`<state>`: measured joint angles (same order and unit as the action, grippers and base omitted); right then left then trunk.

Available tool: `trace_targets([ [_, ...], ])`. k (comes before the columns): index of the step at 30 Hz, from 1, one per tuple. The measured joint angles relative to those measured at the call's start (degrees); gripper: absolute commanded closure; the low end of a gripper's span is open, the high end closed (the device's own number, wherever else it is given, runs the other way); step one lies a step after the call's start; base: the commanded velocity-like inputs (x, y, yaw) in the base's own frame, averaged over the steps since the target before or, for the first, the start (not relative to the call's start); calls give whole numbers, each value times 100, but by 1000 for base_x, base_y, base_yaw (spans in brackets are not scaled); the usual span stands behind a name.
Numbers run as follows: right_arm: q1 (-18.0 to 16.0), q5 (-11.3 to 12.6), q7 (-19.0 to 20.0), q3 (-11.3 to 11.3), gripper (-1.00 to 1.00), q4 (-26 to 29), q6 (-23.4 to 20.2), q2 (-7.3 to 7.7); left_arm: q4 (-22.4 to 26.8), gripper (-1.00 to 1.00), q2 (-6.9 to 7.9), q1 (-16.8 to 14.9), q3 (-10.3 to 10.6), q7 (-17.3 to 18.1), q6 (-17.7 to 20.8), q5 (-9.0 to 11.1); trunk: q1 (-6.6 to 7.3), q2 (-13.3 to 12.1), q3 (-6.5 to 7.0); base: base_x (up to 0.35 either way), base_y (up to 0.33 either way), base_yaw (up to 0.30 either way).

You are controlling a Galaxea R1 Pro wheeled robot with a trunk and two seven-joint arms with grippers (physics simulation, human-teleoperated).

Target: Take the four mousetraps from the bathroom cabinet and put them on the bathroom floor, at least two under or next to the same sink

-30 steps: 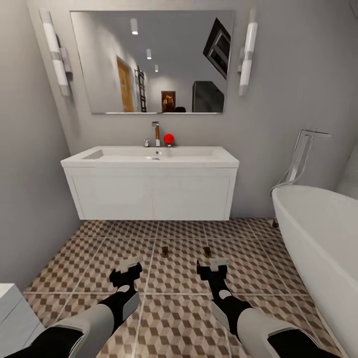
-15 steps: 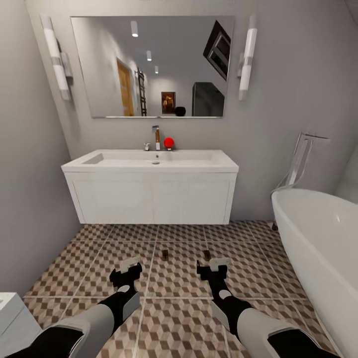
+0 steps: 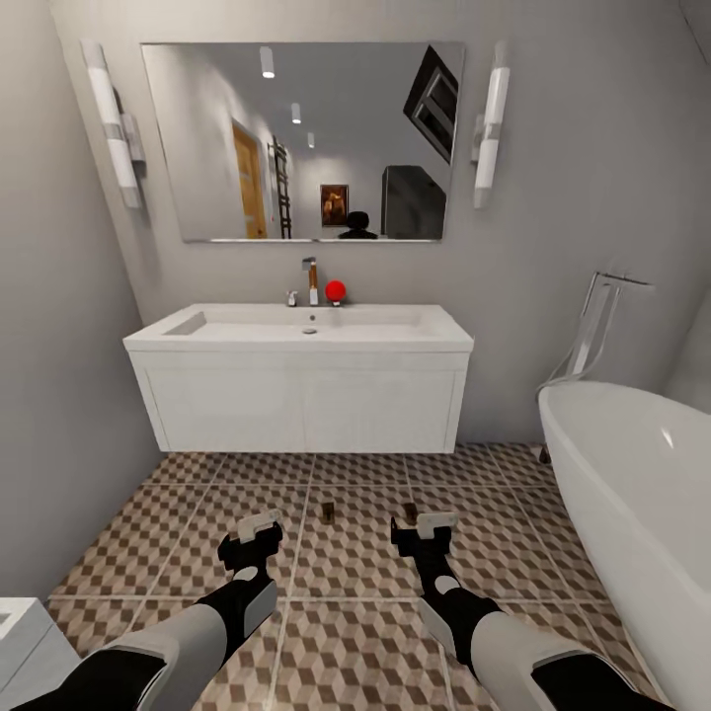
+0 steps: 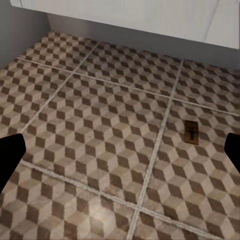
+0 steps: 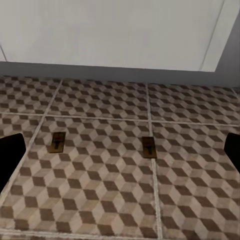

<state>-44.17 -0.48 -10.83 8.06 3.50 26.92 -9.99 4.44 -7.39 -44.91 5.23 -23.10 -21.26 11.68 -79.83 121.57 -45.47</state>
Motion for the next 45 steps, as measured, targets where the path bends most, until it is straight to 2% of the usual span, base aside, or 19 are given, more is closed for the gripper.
trace_targets([
  [45, 2, 6, -15, 0, -100, -1, 0, 0, -67, -100, -16, -2, 0, -10, 1, 1, 989, -1805, 808, 0, 0, 0],
])
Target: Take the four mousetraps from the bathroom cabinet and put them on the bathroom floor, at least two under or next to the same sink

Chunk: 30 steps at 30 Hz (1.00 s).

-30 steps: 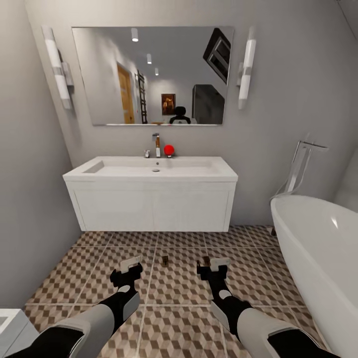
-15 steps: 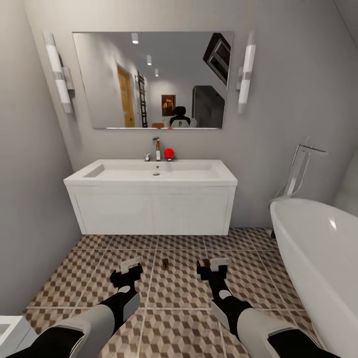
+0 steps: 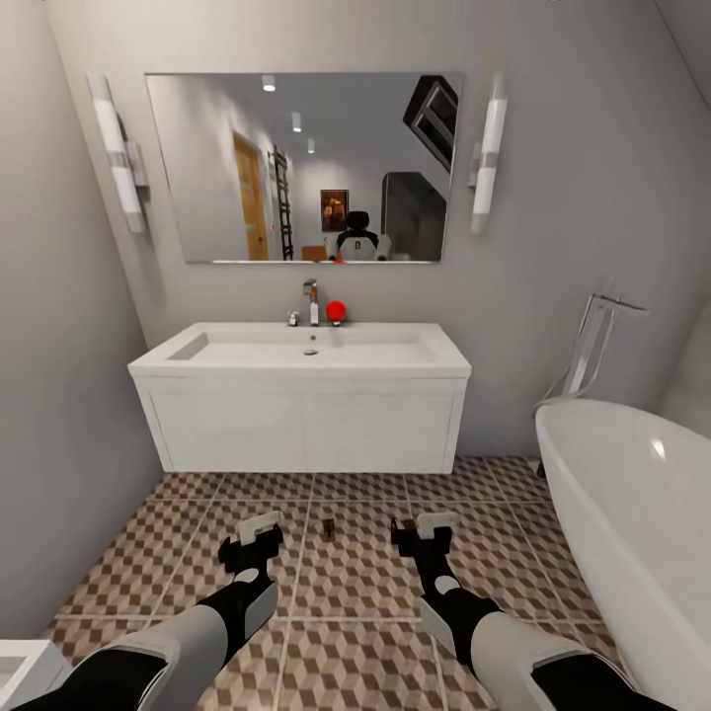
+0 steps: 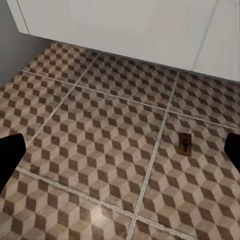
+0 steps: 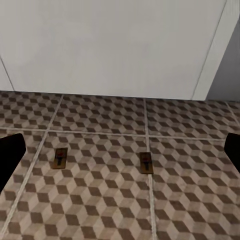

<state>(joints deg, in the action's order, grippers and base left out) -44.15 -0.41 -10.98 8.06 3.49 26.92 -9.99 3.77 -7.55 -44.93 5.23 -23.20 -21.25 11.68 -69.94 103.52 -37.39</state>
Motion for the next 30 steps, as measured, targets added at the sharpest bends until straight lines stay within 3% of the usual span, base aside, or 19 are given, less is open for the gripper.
trace_targets([
  [30, -1, 2, -10, 0, -100, 0, 4, 0, -4, -100, 0, 2, 0, 9, 0, 0, 659, -1204, 539, 0, 0, 0],
])
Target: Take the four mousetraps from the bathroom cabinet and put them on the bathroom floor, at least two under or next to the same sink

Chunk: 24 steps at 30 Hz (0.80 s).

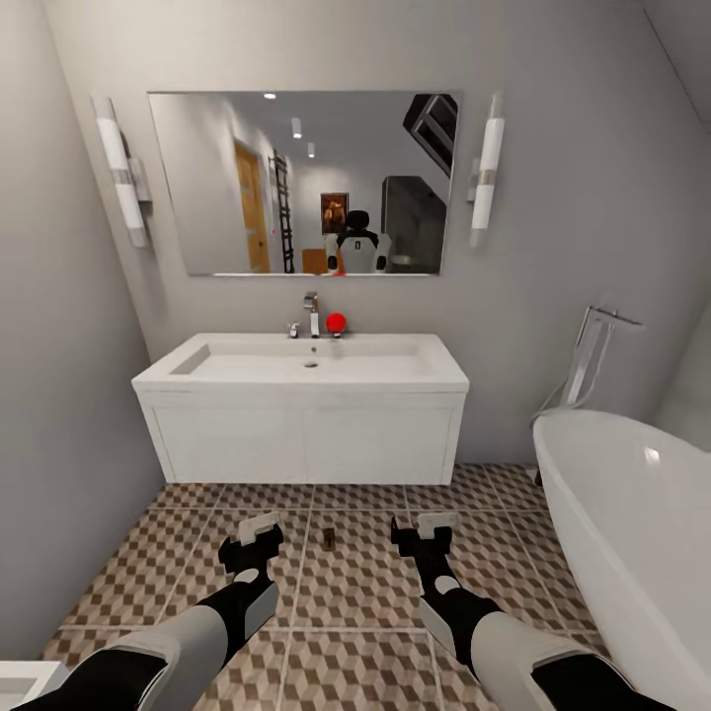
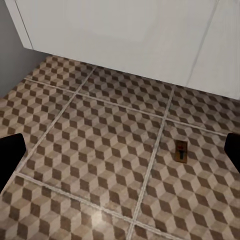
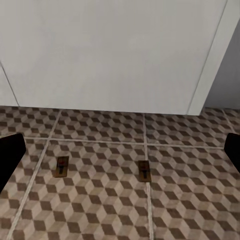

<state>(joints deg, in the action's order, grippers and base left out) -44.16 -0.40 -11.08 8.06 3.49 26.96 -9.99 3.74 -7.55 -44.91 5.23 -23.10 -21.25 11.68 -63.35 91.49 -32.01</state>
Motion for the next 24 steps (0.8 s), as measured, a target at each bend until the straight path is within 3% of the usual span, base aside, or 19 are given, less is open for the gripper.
trace_targets([
  [24, 0, 8, -12, 0, -100, 0, 5, 0, 0, -100, -8, -1, 3, -10, 0, 0, 527, -963, 431, 0, 0, 0],
])
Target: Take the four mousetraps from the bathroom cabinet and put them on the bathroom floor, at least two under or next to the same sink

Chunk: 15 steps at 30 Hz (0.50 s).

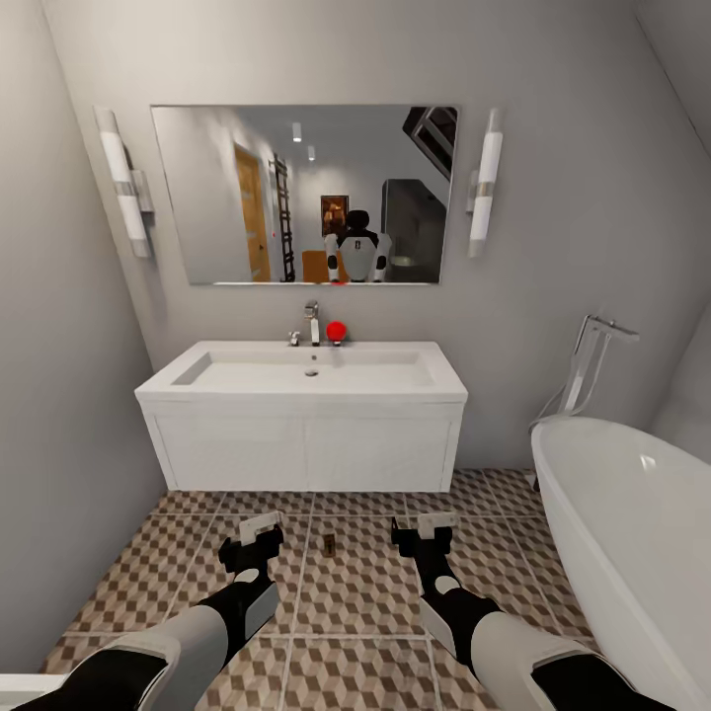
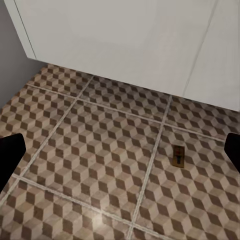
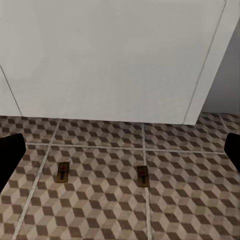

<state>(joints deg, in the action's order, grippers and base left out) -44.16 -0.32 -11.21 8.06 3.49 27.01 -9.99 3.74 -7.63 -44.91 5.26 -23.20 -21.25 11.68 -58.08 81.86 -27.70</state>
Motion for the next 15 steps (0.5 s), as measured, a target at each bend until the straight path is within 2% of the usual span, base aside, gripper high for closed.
trace_targets([
  [15, 1, 0, -7, 0, -100, 0, 0, 0, 0, -100, 1, 3, -3, -6, 0, 0, 330, -602, 269, 0, 0, 0],
])
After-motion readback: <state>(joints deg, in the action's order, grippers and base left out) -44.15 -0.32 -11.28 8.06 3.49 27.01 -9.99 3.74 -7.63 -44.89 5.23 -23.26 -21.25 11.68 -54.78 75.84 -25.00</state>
